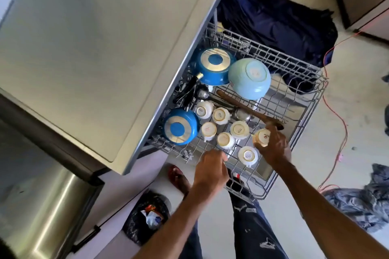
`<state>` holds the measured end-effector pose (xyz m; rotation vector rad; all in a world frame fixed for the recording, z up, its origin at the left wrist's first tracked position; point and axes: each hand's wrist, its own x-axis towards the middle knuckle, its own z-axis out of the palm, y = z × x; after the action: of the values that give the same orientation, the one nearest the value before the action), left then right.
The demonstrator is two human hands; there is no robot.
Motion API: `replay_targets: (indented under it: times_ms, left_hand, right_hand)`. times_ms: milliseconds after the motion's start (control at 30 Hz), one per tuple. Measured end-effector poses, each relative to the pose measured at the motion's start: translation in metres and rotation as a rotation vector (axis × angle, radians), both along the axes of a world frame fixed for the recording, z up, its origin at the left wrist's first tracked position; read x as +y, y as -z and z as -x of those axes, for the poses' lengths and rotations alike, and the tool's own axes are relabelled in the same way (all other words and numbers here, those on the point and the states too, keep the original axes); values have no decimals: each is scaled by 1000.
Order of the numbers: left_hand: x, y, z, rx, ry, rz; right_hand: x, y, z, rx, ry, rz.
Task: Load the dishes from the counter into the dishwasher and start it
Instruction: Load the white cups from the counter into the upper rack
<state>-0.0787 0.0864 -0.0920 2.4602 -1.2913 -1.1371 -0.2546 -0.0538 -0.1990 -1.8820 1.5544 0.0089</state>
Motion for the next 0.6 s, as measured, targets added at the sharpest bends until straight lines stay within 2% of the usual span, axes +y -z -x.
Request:
replay_targets:
  times_ms: [100, 333, 600]
  left_hand:
    - [-5, 12, 13, 17, -23, 12]
    - [-20, 33, 22, 40, -88, 42]
    - [-12, 50, 18, 75, -167, 119]
  right_hand:
    - [-2, 13, 7, 31, -108, 53]
    - [-5, 8, 8, -77, -199, 265]
    - [-11, 24, 7, -82, -301, 260]
